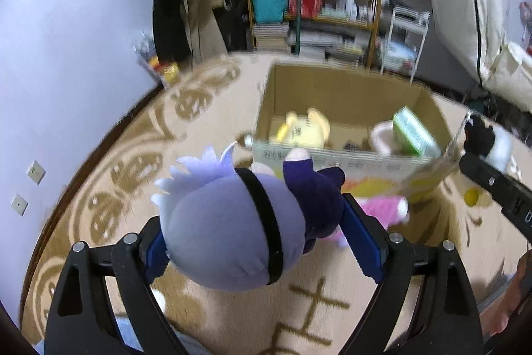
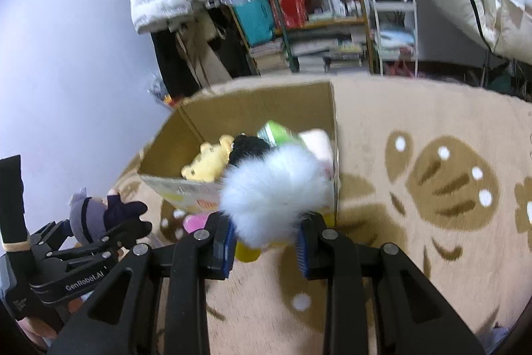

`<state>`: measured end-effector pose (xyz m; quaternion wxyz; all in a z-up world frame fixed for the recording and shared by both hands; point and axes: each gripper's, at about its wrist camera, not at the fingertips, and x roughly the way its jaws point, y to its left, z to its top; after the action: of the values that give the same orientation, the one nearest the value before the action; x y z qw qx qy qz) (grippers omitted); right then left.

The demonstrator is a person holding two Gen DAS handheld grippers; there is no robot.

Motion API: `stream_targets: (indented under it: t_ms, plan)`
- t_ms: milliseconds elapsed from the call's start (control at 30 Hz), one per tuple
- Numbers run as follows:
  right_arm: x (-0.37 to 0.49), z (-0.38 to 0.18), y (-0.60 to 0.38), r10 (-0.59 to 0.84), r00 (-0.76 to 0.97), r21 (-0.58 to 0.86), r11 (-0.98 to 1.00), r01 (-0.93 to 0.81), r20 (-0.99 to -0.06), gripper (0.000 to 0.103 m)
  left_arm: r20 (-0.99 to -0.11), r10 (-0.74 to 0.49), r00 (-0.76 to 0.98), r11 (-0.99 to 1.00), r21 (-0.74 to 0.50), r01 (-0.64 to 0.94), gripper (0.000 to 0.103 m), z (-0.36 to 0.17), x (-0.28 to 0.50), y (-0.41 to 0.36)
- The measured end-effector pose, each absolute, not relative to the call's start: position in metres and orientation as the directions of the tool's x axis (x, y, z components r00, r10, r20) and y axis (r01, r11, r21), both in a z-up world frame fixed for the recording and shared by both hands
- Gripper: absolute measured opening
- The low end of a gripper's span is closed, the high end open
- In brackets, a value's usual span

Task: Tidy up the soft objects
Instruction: 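Lift the lavender doll and white fluffy plush and carry both over the box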

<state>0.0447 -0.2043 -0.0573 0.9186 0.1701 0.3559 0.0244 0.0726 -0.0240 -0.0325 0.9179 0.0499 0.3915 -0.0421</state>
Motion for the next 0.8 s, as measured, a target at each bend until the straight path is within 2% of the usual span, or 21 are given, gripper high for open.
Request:
stream_targets:
  t_ms: [167, 433, 567, 800]
  plan:
    - [0.041, -0.048, -0.203, 0.166, 0.789, 0.328, 0.943, 0.047, -0.591, 0.031, -0.637, -0.049, 0.770, 0.994, 0.041, 0.098, 0.089, -0.015, 0.068, -0.016]
    - [0.040, -0.036, -0.203, 0.161, 0.833, 0.315, 0.949, 0.017, -0.530, 0.031, -0.566, -0.062, 0.822, 0.993, 0.051, 0.109, 0.089, -0.005, 0.073, -0.020]
    - [0.046, -0.031, -0.205, 0.163, 0.848, 0.314, 0.949, 0.005, -0.504, 0.031, -0.504, -0.061, 0.862, 0.994, 0.050, 0.100, 0.089, 0.003, 0.075, -0.024]
    - [0.065, -0.026, -0.205, 0.165, 0.862, 0.297, 0.955, -0.018, -0.479, 0.031, -0.481, -0.103, 0.871, 0.985, 0.071, 0.156, 0.089, 0.008, 0.094, -0.036]
